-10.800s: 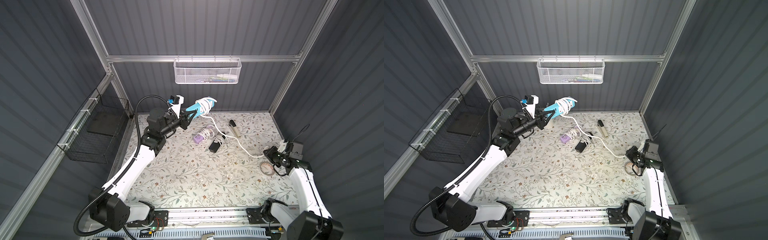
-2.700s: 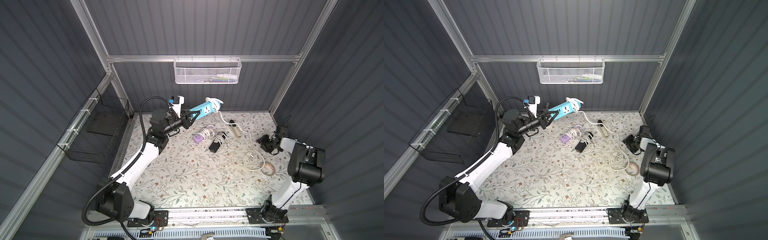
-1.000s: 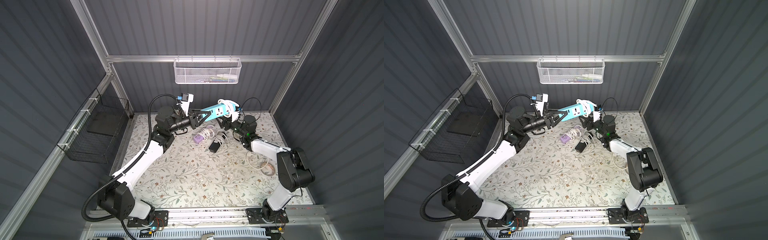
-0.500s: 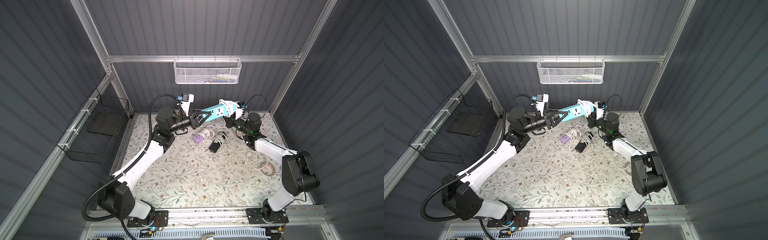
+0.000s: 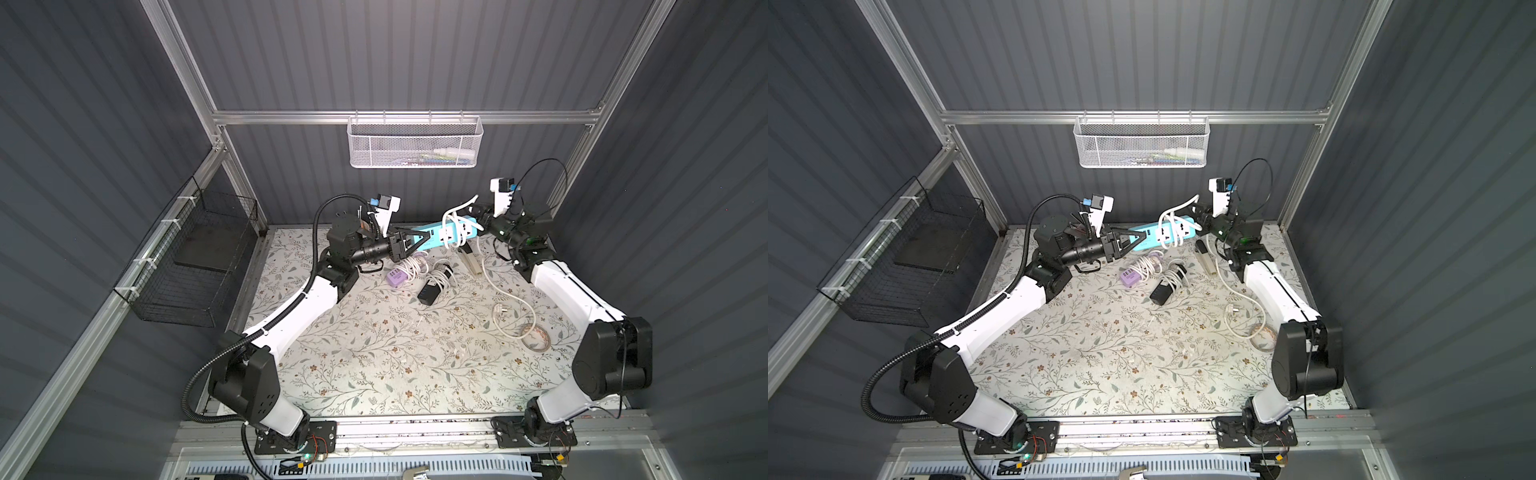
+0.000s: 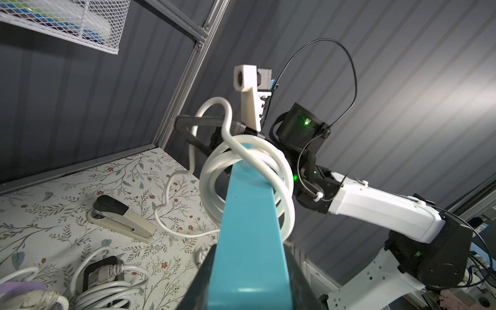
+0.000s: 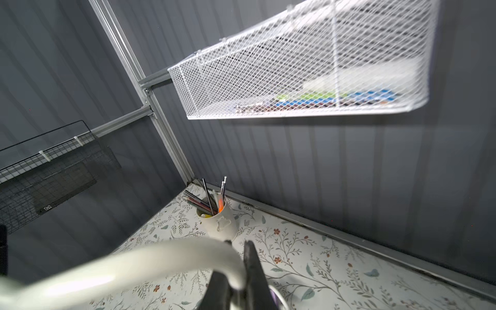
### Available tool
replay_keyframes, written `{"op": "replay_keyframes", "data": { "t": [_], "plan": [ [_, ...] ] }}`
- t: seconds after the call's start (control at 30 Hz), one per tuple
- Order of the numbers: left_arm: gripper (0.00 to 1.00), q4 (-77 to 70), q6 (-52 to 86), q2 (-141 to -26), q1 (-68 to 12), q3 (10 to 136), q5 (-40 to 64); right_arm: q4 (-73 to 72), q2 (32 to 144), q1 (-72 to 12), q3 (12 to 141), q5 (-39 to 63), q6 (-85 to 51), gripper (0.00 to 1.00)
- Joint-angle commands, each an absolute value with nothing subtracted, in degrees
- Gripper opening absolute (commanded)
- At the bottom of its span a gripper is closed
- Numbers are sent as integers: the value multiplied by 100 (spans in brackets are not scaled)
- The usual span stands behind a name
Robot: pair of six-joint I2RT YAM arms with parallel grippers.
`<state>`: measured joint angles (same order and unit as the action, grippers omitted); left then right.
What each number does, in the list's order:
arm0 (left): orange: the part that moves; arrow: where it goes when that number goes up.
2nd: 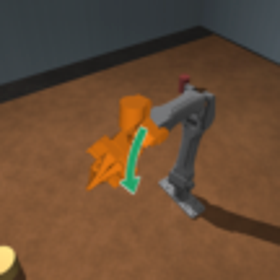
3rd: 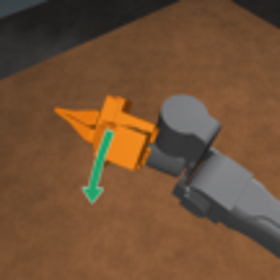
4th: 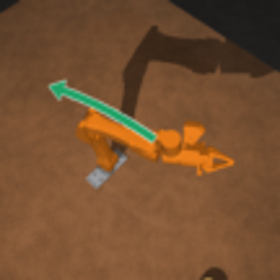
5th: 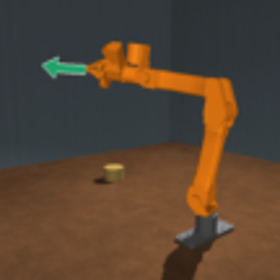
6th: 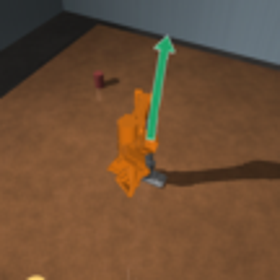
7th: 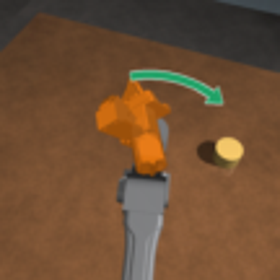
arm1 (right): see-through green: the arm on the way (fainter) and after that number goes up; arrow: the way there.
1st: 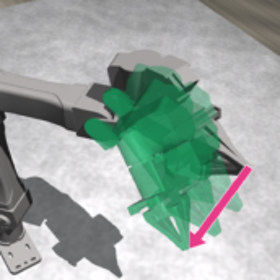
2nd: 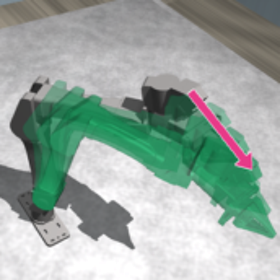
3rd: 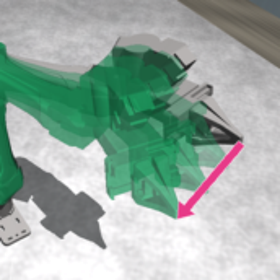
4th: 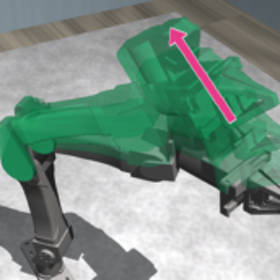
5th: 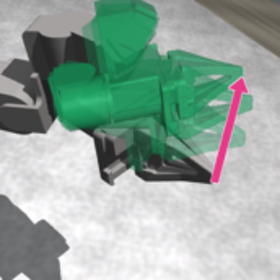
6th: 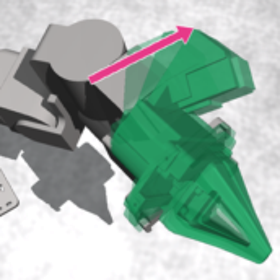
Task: Unwrap the cord wrapped around the power strip
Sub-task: Unwrap the power cord from the power strip.
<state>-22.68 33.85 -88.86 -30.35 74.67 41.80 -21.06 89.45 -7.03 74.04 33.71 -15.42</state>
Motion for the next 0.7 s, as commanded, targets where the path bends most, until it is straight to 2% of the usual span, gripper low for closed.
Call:
{"op": "replay_keyframes", "data": {
  "t": [0.0,0.27,0.47,0.67],
  "plan": [
    [0,-2157,3244,-9023,-3050,7760,4083,-1767,8533,-688,7651,3725,-1428,0],
    [0,-1568,2735,-9075,-3048,7805,3634,-971,7606,-598,7330,3846,-1331,0],
    [0,-1528,2569,-8900,-2933,7735,3332,-119,6711,-598,6528,3487,-1307,0],
    [0,-1657,2610,-8613,-2736,7742,3282,547,6469,-598,5767,3155,-1348,0]
  ]
}}
